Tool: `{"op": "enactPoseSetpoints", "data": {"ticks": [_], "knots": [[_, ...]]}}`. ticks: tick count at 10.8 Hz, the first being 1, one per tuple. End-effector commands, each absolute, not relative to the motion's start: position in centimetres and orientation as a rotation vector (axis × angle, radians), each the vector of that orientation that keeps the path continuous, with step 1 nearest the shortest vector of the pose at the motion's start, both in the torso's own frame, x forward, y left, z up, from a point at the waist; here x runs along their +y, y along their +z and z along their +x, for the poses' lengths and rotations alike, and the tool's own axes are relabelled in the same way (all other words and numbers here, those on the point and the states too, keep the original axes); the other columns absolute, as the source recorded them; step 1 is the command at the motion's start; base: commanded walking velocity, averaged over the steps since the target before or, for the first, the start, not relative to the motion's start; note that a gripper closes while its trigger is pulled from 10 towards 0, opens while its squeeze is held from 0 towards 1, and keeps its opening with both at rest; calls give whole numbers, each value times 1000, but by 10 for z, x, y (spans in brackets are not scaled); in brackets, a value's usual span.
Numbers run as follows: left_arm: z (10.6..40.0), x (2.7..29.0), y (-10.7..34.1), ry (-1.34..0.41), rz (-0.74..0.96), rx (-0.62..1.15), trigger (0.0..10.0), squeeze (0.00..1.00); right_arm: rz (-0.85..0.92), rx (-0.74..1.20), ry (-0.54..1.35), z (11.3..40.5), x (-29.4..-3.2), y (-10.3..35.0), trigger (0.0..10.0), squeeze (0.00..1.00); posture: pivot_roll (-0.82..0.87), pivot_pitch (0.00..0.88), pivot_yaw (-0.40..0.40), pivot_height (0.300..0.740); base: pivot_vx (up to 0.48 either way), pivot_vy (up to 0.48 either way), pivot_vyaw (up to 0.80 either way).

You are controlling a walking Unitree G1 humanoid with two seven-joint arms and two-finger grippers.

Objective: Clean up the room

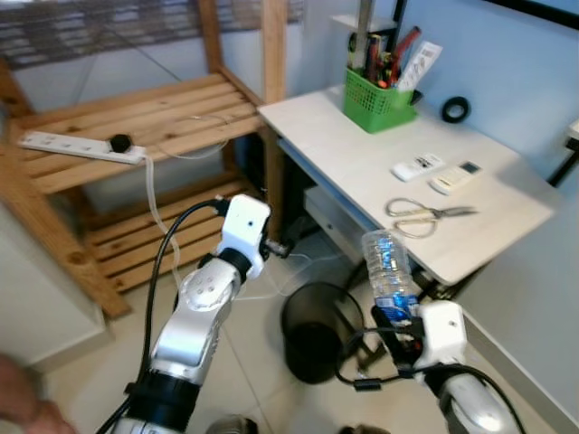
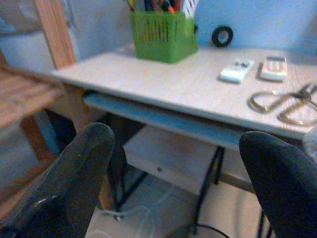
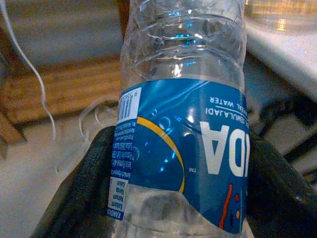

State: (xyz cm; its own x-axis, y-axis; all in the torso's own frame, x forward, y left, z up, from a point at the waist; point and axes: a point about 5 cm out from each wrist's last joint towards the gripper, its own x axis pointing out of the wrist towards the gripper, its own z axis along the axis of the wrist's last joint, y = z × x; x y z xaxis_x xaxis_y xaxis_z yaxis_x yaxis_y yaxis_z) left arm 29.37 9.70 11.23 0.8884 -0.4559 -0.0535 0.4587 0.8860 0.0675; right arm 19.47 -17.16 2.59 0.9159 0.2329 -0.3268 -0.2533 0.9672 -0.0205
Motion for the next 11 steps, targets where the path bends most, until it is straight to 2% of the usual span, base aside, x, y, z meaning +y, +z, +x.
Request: {"op": "enactPoseSetpoints", "data": {"ticks": [1,3,7,8,10,11], "knots": [[286,92,106,-505,64,60,10000,0,-85,348,246,197,-170,17,10000,39,51,132,6,736,0,0,0],[253,91,76,-540,61,168,10000,0,-128,433,262,213,-157,-11,10000,39,86,224,-16,736,0,0,0],[226,92,77,-577,74,183,10000,0,-114,494,231,251,-133,-24,10000,20,186,291,-27,736,0,0,0],[211,100,80,-565,97,196,10000,0,-86,529,209,265,-119,-22,10000,0,241,325,-31,736,0,0,0],[205,105,81,-546,99,209,10000,0,-111,547,204,274,-105,-18,10000,0,264,341,-35,736,0,0,0],[199,100,86,-585,90,206,10000,0,-123,551,199,278,-98,-17,10000,608,268,350,-36,736,0,0,0]]}}
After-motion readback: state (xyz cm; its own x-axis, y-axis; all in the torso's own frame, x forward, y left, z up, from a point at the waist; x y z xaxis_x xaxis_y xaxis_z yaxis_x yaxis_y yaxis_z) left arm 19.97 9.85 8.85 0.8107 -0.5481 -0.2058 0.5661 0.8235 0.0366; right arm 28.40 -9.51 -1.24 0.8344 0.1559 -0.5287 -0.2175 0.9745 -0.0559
